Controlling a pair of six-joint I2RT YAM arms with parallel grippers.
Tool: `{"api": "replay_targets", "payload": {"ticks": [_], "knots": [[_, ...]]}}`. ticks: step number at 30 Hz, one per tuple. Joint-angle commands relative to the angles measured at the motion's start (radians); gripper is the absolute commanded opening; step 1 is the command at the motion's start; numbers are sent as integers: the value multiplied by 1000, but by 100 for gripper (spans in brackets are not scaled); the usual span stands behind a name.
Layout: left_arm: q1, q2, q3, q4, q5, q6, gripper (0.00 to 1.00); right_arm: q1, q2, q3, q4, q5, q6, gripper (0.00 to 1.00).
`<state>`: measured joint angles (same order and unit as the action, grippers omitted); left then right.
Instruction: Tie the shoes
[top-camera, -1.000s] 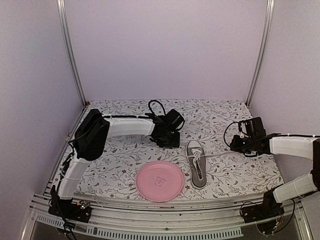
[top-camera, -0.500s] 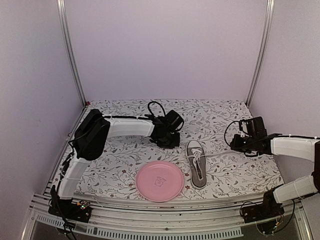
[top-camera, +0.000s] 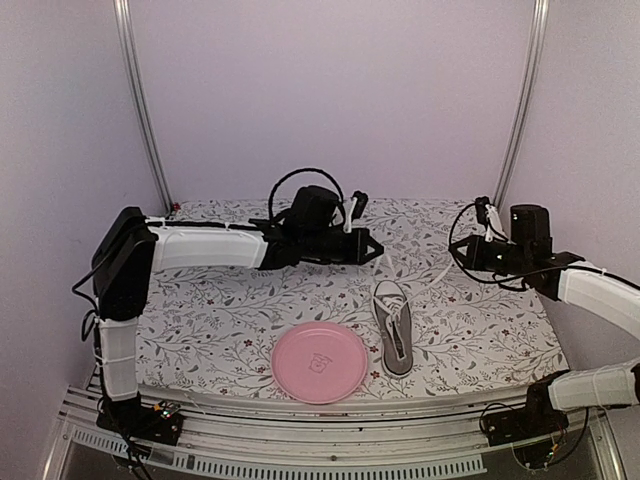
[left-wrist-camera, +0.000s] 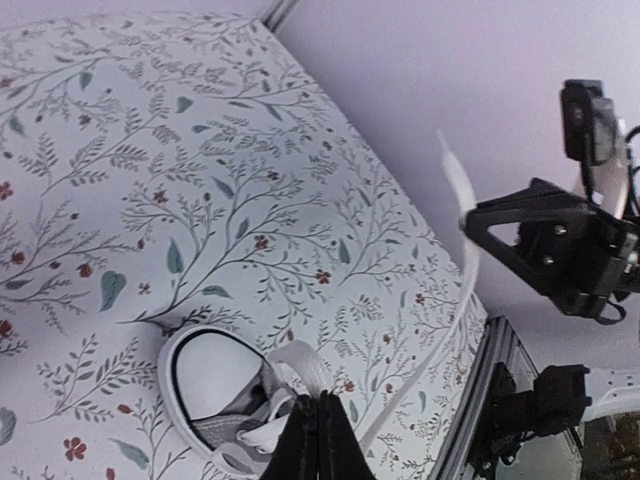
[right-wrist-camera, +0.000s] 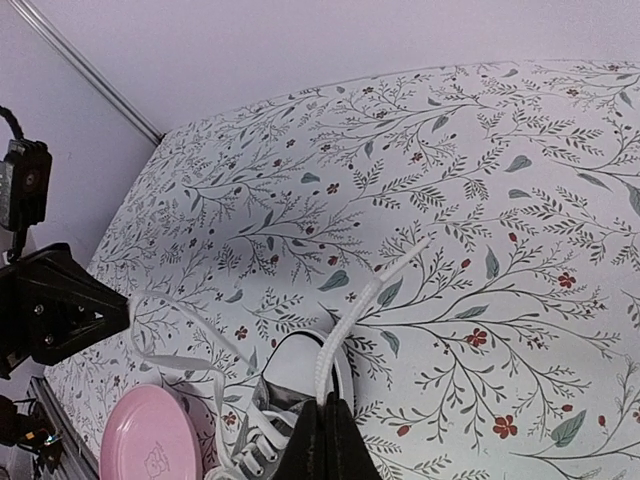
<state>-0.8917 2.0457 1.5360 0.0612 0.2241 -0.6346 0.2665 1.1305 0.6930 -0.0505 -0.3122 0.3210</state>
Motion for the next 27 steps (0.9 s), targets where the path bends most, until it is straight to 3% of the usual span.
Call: {"api": "replay_targets", "payload": {"ticks": [1,6,14,17,21,24,27], "knots": [[5,18,5,101,230,102,0,-3,11,-14,62,-128,-8,2],[4,73,46,103,364,146,0,-2,-46,-97,217,-329,34,2],[-4,251,232,-19,515,196,0,15,16,-42,282,-363,42,2],[-9,306,297,-107,502,229,0,18,55,-31,313,-331,60,2],[-19,310,300,-176,353,279,0,21,86,-35,344,-296,86,2],[-19,267,260,-176,168,285,21,22,76,-61,364,-267,104,2],[-18,207,205,-157,55,302,49,22,56,-91,365,-248,111,2]]}}
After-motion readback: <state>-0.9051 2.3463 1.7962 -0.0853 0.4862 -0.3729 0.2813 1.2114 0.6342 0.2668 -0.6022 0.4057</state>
